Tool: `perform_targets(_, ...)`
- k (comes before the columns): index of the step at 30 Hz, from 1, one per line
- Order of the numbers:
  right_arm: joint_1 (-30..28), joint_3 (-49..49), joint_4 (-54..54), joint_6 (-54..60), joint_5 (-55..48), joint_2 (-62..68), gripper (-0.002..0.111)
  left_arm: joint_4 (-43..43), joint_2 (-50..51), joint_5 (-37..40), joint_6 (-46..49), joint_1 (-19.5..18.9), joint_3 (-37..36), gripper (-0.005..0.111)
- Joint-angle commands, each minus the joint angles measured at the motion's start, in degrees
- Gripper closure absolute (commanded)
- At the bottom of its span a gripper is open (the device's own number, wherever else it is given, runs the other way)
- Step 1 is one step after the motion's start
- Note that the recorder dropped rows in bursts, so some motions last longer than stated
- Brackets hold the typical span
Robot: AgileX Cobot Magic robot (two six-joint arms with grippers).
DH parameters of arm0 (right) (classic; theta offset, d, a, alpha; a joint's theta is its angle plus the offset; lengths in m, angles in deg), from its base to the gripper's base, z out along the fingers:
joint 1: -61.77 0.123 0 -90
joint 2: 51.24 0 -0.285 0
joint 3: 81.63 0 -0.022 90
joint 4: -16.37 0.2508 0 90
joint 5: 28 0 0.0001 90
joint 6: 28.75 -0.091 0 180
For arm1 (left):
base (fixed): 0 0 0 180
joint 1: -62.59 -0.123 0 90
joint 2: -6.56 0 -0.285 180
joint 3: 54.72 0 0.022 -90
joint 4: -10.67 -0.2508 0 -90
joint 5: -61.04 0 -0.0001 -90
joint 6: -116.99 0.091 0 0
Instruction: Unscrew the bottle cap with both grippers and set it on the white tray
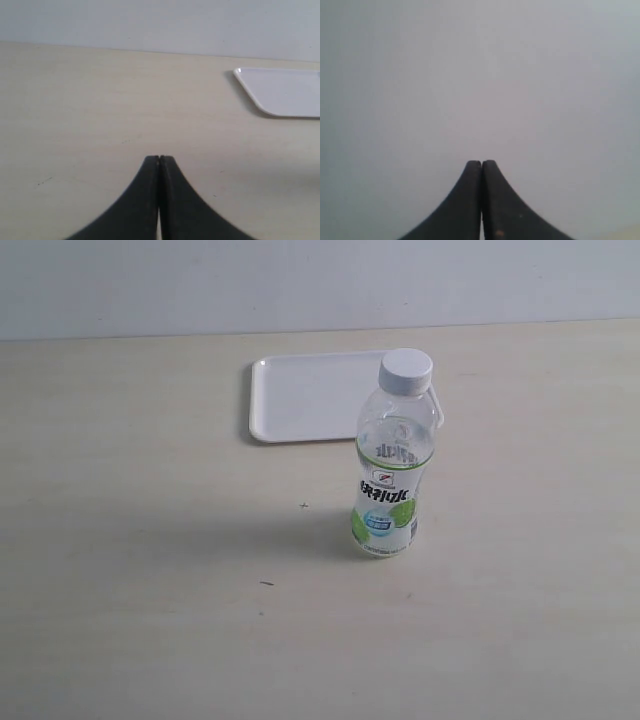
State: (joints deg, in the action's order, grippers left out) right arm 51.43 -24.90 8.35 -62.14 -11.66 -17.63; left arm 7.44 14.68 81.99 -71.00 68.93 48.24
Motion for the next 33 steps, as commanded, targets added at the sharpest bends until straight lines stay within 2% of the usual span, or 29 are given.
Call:
perform_targets(1, 4.6, -1.1, -25.0, -13.2, -2.5, 15.8, 0.108, 0.4, -0.3, -0.6, 0.4, 0.5, -0.2, 0.107)
perform_targets(7, 10.7, -1.1, -50.8, -23.9, 4.9, 25.5, 0.108, 0.4, -0.3, -0.6, 0.4, 0.5, -0.2, 0.107)
perform_targets(12, 11.4, 0.3, -65.4, -35.0, 7.1, 27.2, 0.108, 0.4, -0.3, -0.6, 0.4, 0.5, -0.2, 0.107)
perform_targets(18, 11.4, 5.3, -71.7, -32.7, 18.7, 27.2, 0.108, 0.4, -0.3, -0.6, 0.4, 0.5, -0.2, 0.107)
perform_targets(25, 11.4, 12.4, -69.6, -26.4, 20.2, 27.2, 0.108, 0.4, -0.3, -0.6, 0.4, 0.5, -0.2, 0.107)
perform_targets(29, 11.4, 15.2, -66.4, -23.6, 22.3, 27.2, 0.092, 0.4, -0.3, -0.6, 0.4, 0.5, -0.2, 0.107)
perform_targets(33, 11.4, 16.7, -64.5, -23.2, 23.2, 27.2, 0.061, 0.4, -0.3, -0.6, 0.4, 0.5, -0.2, 0.107)
